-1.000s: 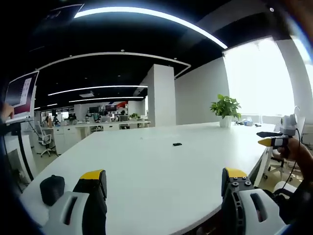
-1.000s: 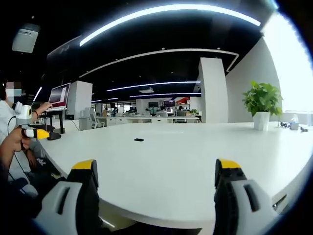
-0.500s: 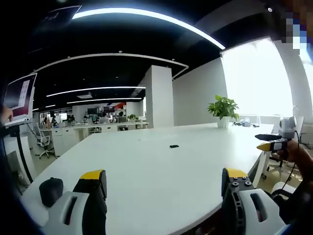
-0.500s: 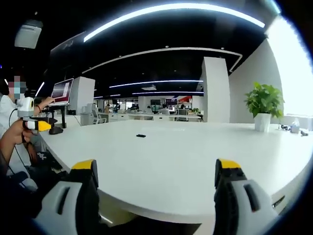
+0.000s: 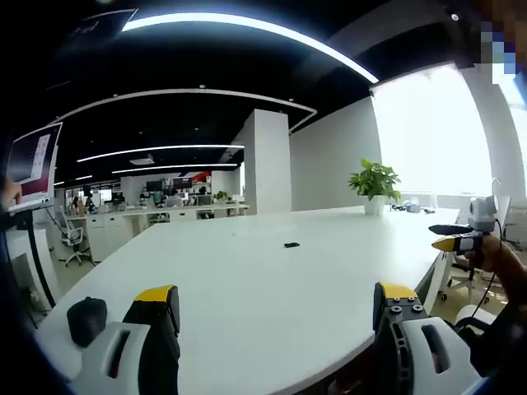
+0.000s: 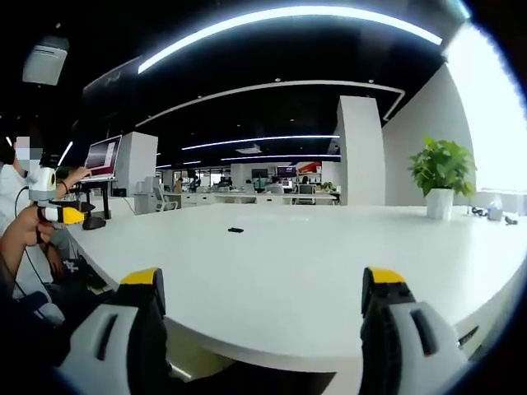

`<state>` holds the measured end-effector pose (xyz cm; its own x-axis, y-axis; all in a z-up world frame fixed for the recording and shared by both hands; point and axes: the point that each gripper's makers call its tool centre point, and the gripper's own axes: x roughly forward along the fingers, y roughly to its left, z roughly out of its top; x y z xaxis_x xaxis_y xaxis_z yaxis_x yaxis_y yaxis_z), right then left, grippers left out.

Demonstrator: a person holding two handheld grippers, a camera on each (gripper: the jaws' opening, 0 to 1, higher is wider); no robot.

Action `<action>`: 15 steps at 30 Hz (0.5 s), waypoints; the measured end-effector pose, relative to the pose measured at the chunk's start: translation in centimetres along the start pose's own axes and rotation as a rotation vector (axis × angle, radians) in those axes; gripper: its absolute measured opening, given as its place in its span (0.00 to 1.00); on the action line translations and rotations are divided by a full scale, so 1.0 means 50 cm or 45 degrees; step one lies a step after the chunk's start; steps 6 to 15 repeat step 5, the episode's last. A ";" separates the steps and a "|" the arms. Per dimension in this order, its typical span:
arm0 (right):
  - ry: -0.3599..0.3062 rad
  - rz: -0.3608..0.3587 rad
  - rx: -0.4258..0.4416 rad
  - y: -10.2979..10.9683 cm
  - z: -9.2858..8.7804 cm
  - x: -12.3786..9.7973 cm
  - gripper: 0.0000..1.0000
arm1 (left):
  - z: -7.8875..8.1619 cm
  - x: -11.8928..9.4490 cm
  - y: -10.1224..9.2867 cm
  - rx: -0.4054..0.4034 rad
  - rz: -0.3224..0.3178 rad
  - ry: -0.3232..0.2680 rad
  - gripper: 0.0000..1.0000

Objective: Snap the two parts of the plastic buckle together until the buckle closes and remains connected.

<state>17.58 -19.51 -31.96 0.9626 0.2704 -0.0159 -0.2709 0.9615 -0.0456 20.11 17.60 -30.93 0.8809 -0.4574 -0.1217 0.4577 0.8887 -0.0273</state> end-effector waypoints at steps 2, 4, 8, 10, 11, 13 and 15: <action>-0.001 0.000 -0.004 -0.001 0.001 0.000 1.00 | -0.001 -0.001 0.001 -0.002 0.000 0.003 1.00; 0.001 0.000 -0.004 -0.001 0.001 0.001 1.00 | -0.001 -0.001 0.000 -0.008 -0.007 0.003 1.00; 0.002 0.000 -0.005 -0.001 0.001 0.001 1.00 | 0.000 -0.002 -0.001 -0.009 -0.009 0.000 1.00; 0.002 0.000 -0.005 -0.001 0.001 0.001 1.00 | 0.000 -0.002 -0.001 -0.009 -0.009 0.000 1.00; 0.002 0.000 -0.005 -0.001 0.001 0.001 1.00 | 0.000 -0.002 -0.001 -0.009 -0.009 0.000 1.00; 0.002 0.000 -0.005 -0.001 0.001 0.001 1.00 | 0.000 -0.002 -0.001 -0.009 -0.009 0.000 1.00; 0.002 0.000 -0.005 -0.001 0.001 0.001 1.00 | 0.000 -0.002 -0.001 -0.009 -0.009 0.000 1.00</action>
